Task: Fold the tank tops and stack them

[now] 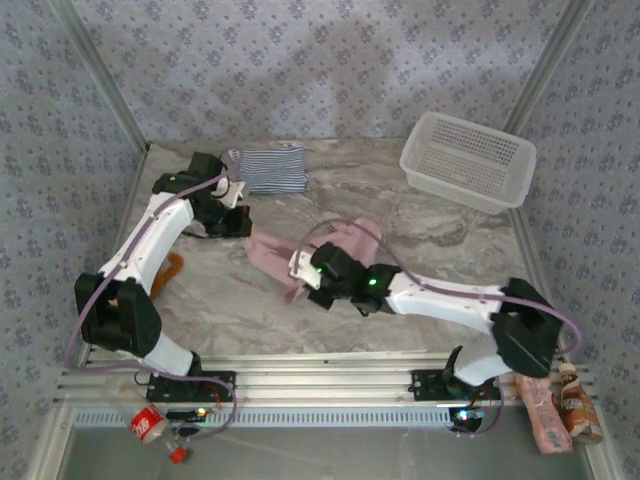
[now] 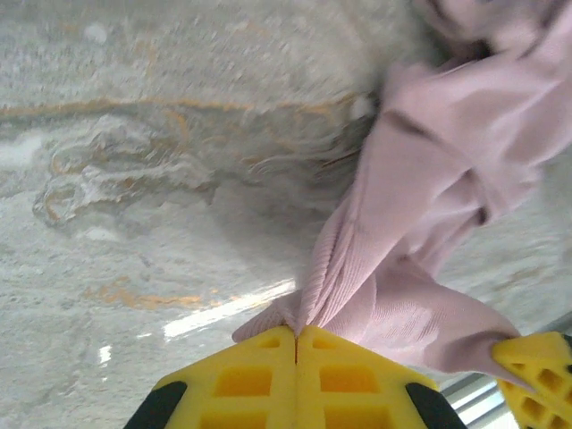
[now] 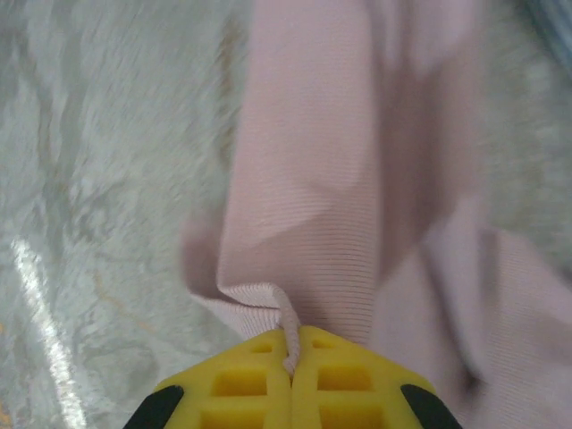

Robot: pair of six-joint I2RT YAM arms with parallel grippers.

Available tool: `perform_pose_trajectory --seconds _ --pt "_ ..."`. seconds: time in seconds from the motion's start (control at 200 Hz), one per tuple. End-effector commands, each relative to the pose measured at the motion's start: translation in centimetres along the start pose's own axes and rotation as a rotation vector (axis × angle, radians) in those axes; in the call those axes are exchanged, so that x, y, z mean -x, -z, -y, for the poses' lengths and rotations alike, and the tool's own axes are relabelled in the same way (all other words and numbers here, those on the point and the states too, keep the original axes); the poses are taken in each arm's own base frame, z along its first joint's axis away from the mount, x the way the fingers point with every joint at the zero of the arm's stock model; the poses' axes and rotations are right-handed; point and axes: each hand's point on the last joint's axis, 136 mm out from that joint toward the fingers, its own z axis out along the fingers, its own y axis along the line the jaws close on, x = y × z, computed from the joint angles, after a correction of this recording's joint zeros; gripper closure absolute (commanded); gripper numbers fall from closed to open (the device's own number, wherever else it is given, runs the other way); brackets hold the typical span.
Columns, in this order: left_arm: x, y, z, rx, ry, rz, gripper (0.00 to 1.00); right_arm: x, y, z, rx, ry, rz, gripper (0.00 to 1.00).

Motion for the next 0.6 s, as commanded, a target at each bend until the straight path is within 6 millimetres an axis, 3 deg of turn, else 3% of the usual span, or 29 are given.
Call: perform_pose_trajectory --seconds 0.0,0.13,0.34,0.435,0.49,0.54,0.595 --pt "1.7 3.2 3.0 -0.118 0.099 0.086 1.0 -0.3 3.5 3.9 -0.135 -0.016 -0.011 1.0" --pt "5.3 7.8 6.8 -0.205 0.077 0.266 1.0 3.0 8.8 10.5 -0.27 -0.072 0.123 1.0" --pt "11.2 16.3 11.0 -0.202 -0.05 0.578 1.0 9.2 17.6 20.7 -0.463 -0.016 0.372 1.0" --pt "13.4 17.4 13.0 -0.235 -0.093 0.642 1.0 10.9 20.3 24.5 -0.502 0.035 0.448 1.0" --pt "14.2 16.8 14.2 -0.246 -0.11 0.635 1.0 11.6 21.5 26.0 -0.501 0.054 0.472 1.0" --pt "14.4 16.1 15.6 -0.254 -0.129 0.618 1.0 12.6 22.3 26.2 -0.471 0.092 0.494 1.0" --pt "14.0 14.9 16.3 -0.243 -0.137 0.592 1.0 12.6 22.0 25.6 -0.423 0.13 0.464 1.0"
